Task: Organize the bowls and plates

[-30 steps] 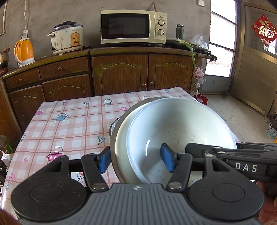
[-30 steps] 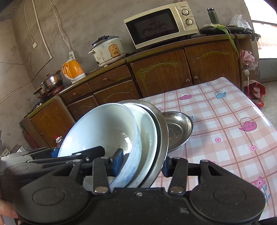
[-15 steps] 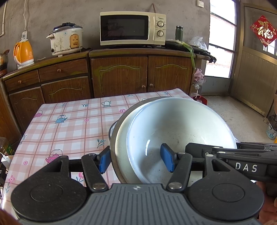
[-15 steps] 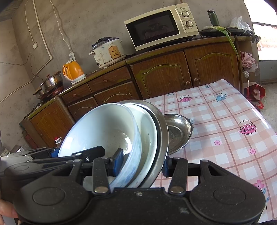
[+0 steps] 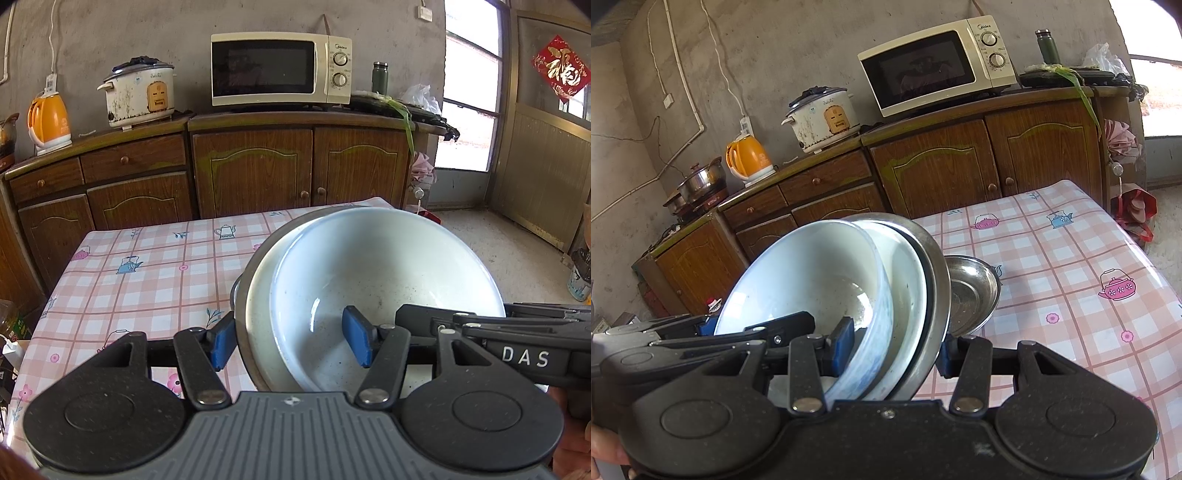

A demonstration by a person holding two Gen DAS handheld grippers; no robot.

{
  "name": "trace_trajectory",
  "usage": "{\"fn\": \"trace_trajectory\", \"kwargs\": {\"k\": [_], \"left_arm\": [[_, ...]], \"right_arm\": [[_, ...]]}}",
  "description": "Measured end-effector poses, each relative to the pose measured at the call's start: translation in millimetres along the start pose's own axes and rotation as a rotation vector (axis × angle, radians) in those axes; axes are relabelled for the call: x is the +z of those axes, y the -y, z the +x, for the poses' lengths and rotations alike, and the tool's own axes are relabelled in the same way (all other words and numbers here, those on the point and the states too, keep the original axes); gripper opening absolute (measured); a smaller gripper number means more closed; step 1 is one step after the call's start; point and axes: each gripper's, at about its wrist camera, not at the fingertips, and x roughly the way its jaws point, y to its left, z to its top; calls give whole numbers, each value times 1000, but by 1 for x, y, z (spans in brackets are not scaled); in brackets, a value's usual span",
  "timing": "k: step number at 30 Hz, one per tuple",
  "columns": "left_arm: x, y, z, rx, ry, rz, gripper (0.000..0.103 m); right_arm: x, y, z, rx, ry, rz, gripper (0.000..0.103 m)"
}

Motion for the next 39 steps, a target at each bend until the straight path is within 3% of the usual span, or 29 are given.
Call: {"fn": "trace_trajectory", "kwargs": {"k": [39], "left_arm": [[13,5,2,3,35,11,61]], "right_arm": [[13,4,0,4,43,-19,54]]}}
